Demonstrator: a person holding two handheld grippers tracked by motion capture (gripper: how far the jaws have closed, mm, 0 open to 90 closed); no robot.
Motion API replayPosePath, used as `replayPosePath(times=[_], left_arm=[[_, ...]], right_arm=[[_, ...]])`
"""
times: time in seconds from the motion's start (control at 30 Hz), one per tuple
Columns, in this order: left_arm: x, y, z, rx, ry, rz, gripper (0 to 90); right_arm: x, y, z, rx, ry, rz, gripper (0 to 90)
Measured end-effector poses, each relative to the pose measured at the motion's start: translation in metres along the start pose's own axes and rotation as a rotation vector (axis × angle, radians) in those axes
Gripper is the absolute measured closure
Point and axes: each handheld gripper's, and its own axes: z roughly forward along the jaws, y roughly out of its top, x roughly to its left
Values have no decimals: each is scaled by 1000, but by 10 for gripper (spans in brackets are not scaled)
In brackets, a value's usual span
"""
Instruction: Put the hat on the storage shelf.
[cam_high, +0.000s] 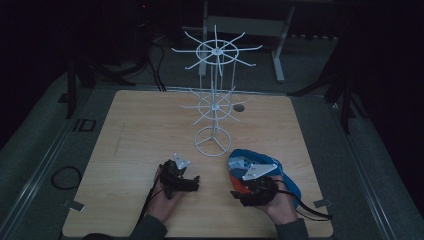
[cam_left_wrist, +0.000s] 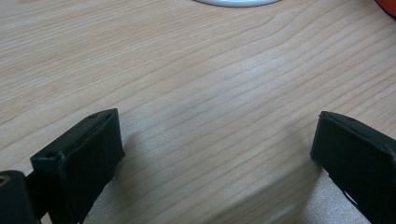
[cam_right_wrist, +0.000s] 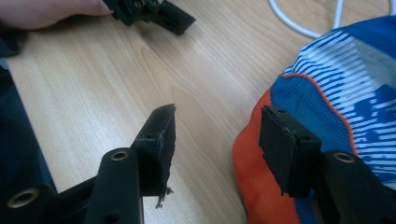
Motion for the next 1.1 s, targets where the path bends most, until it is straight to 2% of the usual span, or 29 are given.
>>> replayPosePath(times=[0.37,1.1], left_arm=[[0,0,0,0,0,0,26],[0,0,0,4,-1,0,26]], right_arm=[[-11,8,-13,1,19,-7,459],[-30,24,-27,8,-23,-18,458]])
